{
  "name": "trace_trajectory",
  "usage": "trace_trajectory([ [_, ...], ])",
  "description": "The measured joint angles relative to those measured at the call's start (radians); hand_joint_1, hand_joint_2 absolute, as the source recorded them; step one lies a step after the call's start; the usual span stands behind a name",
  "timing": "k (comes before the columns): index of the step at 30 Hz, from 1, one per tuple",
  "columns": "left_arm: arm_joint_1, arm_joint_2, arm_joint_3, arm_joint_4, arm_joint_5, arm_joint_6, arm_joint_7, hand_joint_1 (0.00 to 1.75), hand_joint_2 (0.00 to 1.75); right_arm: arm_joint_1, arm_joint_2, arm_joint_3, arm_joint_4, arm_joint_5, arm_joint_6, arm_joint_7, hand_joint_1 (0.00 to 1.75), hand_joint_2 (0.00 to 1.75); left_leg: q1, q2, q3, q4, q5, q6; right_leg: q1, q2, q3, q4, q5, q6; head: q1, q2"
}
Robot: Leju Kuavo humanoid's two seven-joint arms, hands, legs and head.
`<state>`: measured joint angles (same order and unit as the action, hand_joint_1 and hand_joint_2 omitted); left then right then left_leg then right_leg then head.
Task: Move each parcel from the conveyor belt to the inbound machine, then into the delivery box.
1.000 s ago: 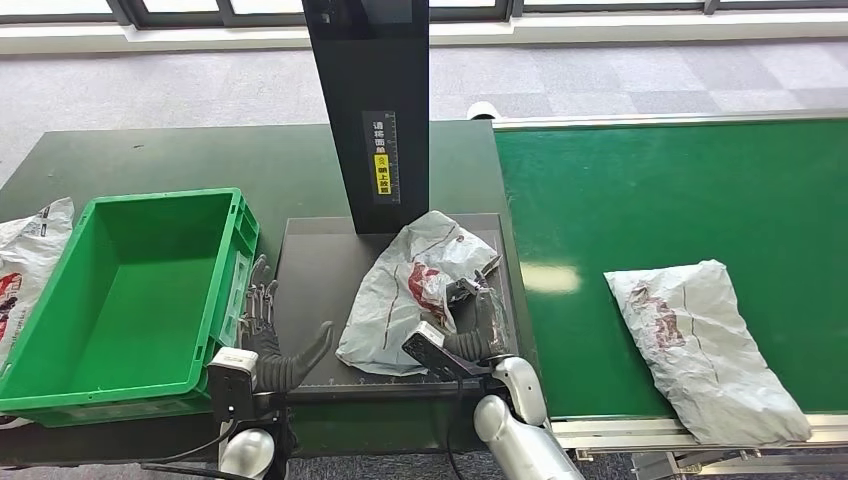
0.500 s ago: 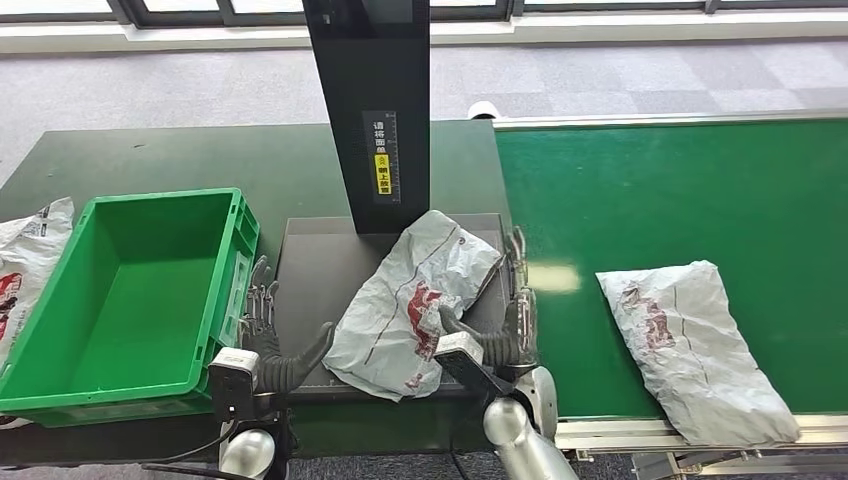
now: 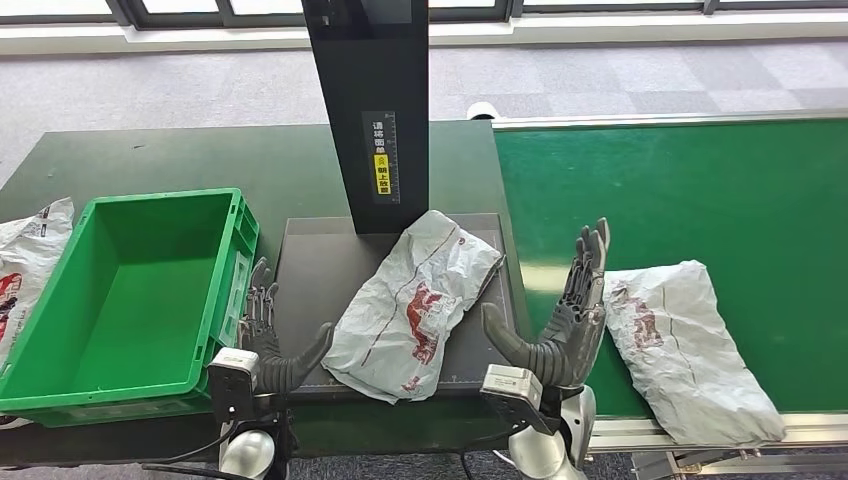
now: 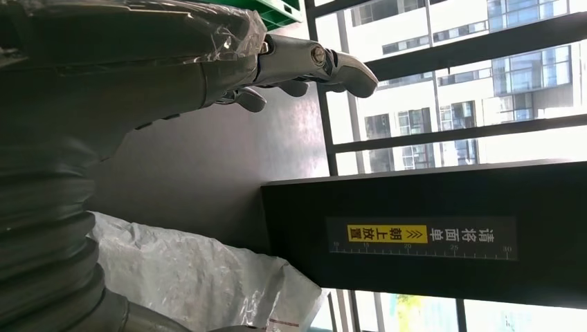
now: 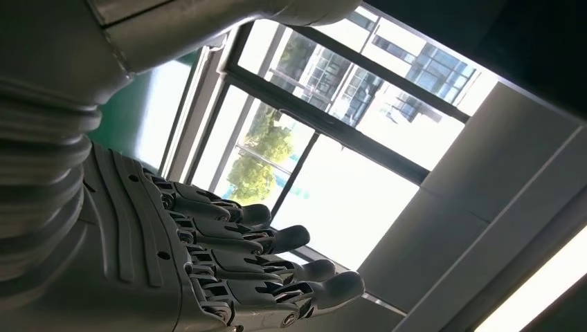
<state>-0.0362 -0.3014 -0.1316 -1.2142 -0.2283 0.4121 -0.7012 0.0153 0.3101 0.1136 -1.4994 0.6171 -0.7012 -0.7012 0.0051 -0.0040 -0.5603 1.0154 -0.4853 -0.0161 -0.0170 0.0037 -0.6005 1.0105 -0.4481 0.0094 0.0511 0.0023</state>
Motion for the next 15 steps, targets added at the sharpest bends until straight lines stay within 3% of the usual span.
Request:
trace_trajectory([
  [8,-0.007,-0.002,-0.008,-0.001,-0.045,-0.016,0.0,0.0,1.75,0.026,0.0,0.007,-0.141,0.008,0.0,0.0,0.0,1.75,0.0,0.0,0.0,0.0,0.0,0.0,0.0,0.0,0.0,0.0,0.0,0.0,0.0,0.0],
  [15,-0.087,-0.025,-0.095,0.052,-0.176,-0.055,0.013,0.0,1.75,0.021,0.0,0.037,-0.184,-0.001,0.001,0.0,0.0,1.75,-0.001,0.001,0.001,0.0,0.0,0.0,-0.001,0.0,0.0,0.0,0.001,0.0,0.0,0.0],
])
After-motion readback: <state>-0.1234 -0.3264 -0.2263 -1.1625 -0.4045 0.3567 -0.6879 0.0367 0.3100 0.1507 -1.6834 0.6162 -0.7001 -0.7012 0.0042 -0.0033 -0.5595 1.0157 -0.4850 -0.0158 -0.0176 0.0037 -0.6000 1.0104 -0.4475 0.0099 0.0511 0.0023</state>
